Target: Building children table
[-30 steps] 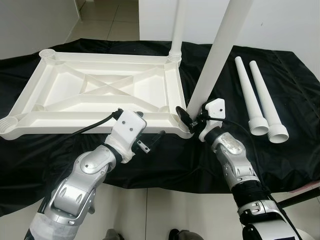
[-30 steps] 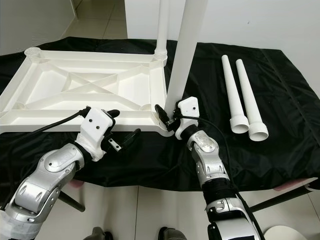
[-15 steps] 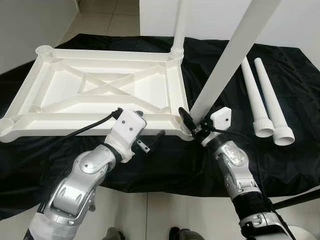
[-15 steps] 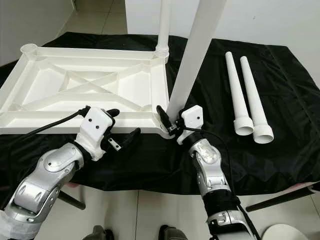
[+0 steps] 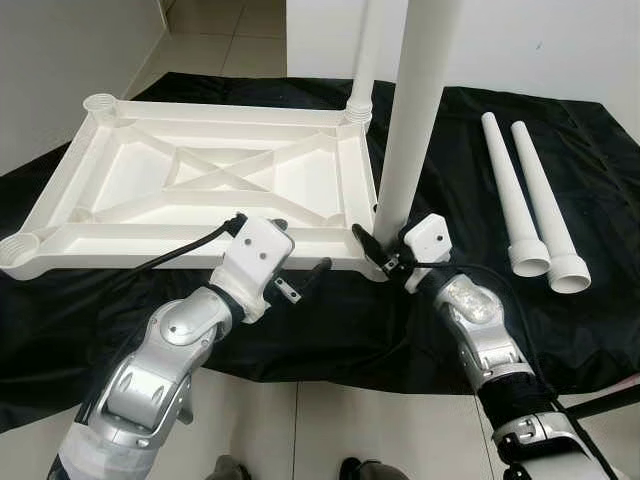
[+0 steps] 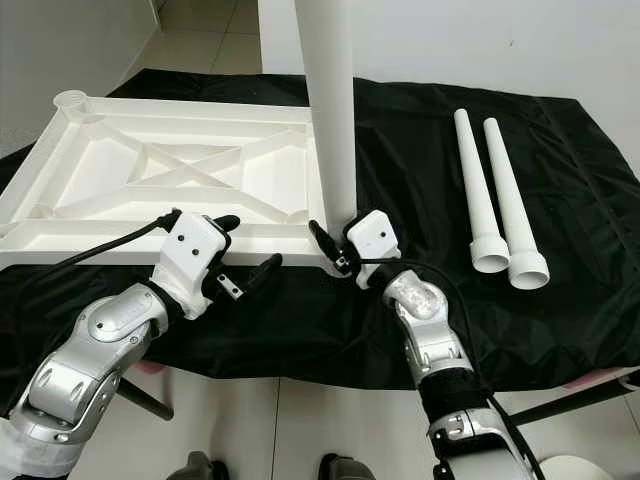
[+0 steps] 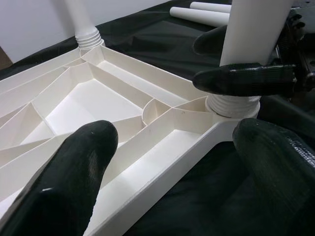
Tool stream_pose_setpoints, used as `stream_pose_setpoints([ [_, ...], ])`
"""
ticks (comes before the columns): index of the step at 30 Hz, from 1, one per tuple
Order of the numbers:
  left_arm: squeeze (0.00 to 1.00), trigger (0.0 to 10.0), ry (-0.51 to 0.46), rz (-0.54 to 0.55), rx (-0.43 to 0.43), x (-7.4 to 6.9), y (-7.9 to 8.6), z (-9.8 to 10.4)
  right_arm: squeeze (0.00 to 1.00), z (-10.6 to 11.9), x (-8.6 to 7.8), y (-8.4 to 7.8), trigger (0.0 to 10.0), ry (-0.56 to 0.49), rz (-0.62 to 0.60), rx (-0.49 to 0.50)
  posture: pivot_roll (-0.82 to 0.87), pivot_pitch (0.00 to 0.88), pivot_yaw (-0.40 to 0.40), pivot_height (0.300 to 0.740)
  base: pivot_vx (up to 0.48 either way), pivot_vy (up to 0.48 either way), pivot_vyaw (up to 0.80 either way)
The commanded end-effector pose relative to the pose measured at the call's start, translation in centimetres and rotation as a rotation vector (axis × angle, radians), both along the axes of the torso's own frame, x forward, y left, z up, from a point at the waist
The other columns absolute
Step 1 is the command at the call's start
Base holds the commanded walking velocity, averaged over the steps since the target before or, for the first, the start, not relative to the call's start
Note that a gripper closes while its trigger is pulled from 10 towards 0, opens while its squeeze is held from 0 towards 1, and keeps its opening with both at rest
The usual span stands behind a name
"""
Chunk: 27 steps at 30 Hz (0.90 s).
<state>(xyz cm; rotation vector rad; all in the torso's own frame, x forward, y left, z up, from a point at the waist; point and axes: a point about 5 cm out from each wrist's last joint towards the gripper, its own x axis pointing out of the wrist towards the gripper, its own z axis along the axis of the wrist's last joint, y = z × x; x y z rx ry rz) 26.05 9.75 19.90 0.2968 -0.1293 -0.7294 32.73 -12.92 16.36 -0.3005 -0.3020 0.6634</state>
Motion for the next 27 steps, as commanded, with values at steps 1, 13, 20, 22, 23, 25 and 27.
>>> stream_pose_setpoints([
  [1,0.0,10.0,0.003,-0.04,0.004,-0.2,-0.3,0.1,0.0,-2.5,0.0,-0.6,10.0,0.183,0.003,0.019,-0.01,0.118,0.003,0.74,0.0,0.0,0.0],
  [13,0.0,10.0,-0.003,-0.031,0.002,-0.4,-0.3,0.2,0.0,-2.6,1.9,-1.2,10.0,0.424,-0.076,0.274,0.0,0.126,-0.004,0.74,0.0,0.0,0.0],
  [20,0.0,10.0,-0.004,-0.025,-0.001,-0.4,-0.2,0.2,0.0,-2.7,2.3,-1.3,10.0,0.487,-0.091,0.313,0.0,0.128,-0.008,0.74,0.0,0.0,0.0],
  [22,0.0,10.0,-0.003,-0.022,-0.001,-0.4,-0.1,0.2,0.0,-2.5,2.2,-1.1,10.0,0.46,-0.08,0.287,0.0,0.13,-0.011,0.74,0.0,0.0,0.0],
  [23,0.0,10.0,-0.003,-0.022,-0.001,-0.4,-0.1,0.2,0.0,-2.5,2.2,-1.1,10.0,0.46,-0.08,0.287,0.0,0.13,-0.011,0.74,0.0,0.0,0.0],
  [25,0.0,10.0,-0.003,-0.02,-0.002,-0.4,-0.1,0.2,0.0,-2.4,2.1,-1.0,10.0,0.423,-0.075,0.236,0.0,0.131,-0.012,0.74,0.0,0.0,0.0],
  [27,0.0,10.0,-0.003,-0.019,-0.003,-0.4,-0.1,0.2,0.0,-2.4,1.8,-0.8,10.0,0.362,-0.063,0.164,0.0,0.132,-0.012,0.74,0.0,0.0,0.0],
])
